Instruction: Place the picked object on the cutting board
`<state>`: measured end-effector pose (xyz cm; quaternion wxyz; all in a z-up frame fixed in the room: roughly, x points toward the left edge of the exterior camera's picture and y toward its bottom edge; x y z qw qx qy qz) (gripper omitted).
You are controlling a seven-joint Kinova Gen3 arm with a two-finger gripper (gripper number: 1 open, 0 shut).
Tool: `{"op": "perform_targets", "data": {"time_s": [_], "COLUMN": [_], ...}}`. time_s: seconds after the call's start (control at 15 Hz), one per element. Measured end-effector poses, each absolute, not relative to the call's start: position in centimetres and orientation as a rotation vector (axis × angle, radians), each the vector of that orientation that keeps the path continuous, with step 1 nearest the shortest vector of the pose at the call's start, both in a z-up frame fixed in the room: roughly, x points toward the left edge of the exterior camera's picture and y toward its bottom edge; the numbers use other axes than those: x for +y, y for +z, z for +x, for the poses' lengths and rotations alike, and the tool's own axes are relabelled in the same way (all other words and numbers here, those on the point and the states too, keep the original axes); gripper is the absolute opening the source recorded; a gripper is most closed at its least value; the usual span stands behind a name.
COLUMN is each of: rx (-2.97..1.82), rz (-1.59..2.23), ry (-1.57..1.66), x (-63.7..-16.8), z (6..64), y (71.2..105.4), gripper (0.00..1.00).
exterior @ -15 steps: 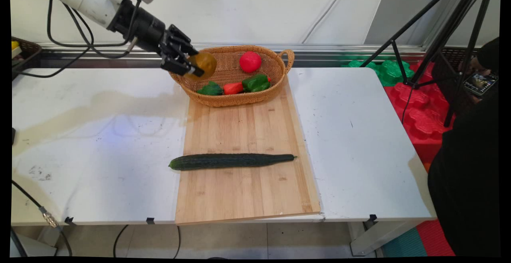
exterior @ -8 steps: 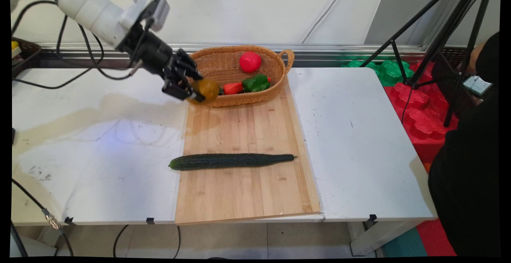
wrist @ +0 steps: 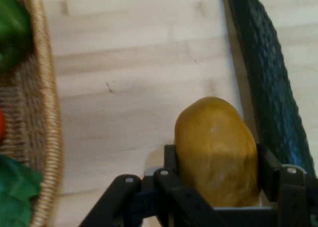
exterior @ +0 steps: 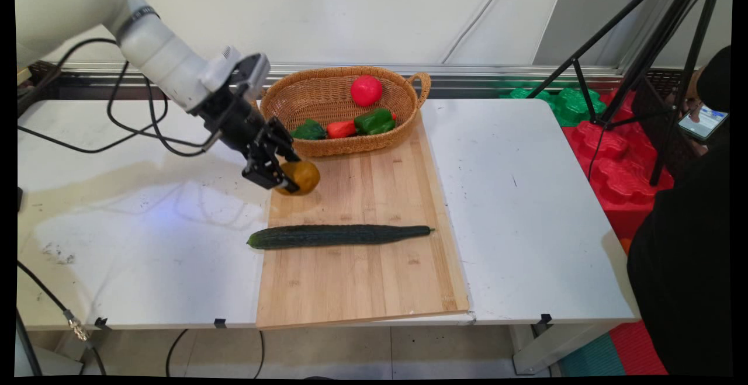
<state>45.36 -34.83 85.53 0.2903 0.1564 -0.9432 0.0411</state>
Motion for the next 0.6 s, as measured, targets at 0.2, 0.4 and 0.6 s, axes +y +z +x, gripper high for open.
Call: {"op": "perform_targets", "data": {"time_s": [0.2, 0.4, 0.6], "rx": [-2.542, -2.56, -2.569], "rz": [0.43, 0.442, 0.45], "ry": [0.086, 0.085, 0.092], "x": [-35.1, -35.5, -35.9], "z": [44.6, 44.0, 43.6], "y": [83.9, 82.7, 81.8], "gripper": [0.0, 1.0, 1.0]}}
